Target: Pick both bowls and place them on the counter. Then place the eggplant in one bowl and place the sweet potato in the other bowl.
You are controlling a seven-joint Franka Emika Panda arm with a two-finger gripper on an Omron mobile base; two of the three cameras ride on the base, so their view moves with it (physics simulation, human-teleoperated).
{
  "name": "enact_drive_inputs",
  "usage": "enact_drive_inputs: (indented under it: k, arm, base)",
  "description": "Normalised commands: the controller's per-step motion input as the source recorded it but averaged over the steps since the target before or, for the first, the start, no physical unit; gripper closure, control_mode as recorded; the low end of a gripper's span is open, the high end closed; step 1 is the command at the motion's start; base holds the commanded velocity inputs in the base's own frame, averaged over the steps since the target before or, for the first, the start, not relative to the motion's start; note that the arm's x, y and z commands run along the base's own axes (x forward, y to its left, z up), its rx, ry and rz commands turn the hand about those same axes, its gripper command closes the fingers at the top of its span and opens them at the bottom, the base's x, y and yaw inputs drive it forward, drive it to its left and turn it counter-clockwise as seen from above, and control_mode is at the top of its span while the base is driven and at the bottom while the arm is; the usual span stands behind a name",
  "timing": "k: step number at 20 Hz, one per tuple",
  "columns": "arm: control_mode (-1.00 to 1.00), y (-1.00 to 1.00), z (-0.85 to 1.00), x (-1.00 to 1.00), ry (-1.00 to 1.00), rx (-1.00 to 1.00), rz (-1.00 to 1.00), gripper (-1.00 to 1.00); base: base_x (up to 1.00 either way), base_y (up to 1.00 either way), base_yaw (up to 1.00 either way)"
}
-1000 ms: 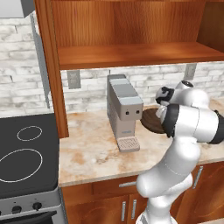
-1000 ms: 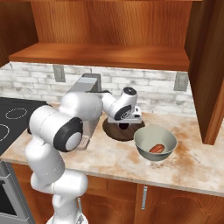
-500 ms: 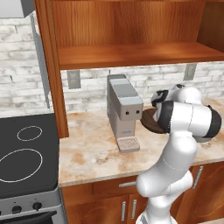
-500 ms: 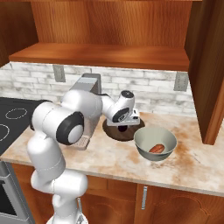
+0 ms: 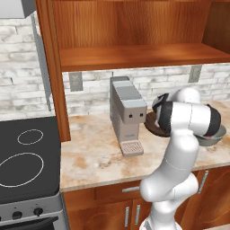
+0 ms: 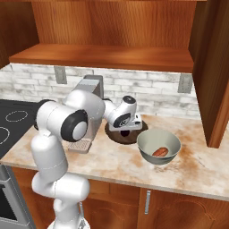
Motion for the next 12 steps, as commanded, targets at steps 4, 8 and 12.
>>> enact_drive_inputs:
  k: [4,8,12]
  arm:
    - [-1.00,0.01,-0.09,0.11,0.00,0.00,0.00,1.00]
    - [-1.00,0.00,-0.10,0.08,0.00,0.00,0.00,1.00]
    - [-1.00,0.00,-0.09,0.04,0.00,0.00,0.01,1.00]
  base:
    - [0.00,0.00,0.00]
    - [0.00,0.00,0.00]
    - [0.00,0.00,0.00]
